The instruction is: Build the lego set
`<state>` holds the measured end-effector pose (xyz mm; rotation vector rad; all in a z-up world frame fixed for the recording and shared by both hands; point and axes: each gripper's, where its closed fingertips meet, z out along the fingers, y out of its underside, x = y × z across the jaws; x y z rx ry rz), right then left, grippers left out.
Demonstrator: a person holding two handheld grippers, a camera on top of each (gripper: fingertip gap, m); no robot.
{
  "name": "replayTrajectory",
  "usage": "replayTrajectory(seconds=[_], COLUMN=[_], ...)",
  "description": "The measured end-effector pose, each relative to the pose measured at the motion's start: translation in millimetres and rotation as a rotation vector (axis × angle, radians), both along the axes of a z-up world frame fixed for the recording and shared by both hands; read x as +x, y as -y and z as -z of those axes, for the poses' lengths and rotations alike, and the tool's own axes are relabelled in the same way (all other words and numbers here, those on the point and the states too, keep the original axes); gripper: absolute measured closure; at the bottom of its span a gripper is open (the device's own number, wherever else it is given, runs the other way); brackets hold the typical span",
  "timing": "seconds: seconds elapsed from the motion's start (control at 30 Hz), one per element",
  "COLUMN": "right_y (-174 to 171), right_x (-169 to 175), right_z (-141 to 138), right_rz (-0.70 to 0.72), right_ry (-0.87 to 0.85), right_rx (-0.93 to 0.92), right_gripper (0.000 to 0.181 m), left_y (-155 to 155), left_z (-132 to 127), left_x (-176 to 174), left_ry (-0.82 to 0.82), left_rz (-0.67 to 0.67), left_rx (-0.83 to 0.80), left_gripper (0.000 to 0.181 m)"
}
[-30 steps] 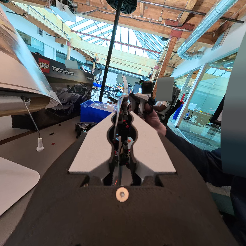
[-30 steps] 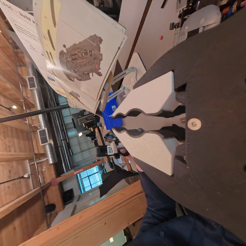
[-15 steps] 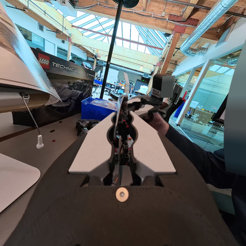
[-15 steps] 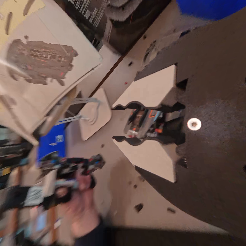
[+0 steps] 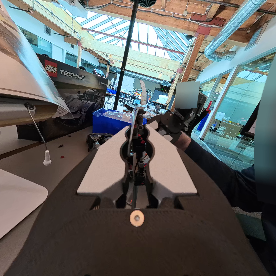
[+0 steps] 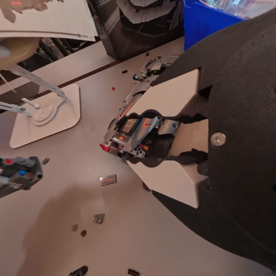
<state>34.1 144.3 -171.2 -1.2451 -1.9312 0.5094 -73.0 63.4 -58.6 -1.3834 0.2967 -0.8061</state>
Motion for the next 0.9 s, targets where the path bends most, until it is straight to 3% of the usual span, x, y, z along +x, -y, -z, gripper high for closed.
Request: replayTrajectory(seconds=[0.07,0.27,0.57,0.73,0.9], right_y=[-4.5,-6.2,-21.8,-26.4,-29.9], right_x=[-0.7,-5.2,0.1,2.4,2.2], right_z=[6.0,-2.1,-27.9,-31.5,-31.8], right_rz=[0.020,0.023,0.094,0.114,0.128], right_ry=[0.027,-0.011,-0.157,-0.186,-0.202], right_rx=[0.033,0.112,0.040,-0.012,-0.055], right_gripper=[0.130,0.154,0.166,0.177,0.176], left_y=[-0.2,-0.4,-0.8,-0.4,-0.8], left_z=[0.4,1.4,2.0,1.3,2.0], left_x=[0.3,0.8,0.0,-1.0,-0.5], left_ry=[-0.001,-0.012,-0.014,-0.013,-0.015], left_rz=[0.000,-0.003,-0.005,-0.007,-0.005], left_rx=[-0.002,-0.003,-0.004,-0.002,-0.005], left_gripper=[0.168,0.168,0.168,0.168,0.168])
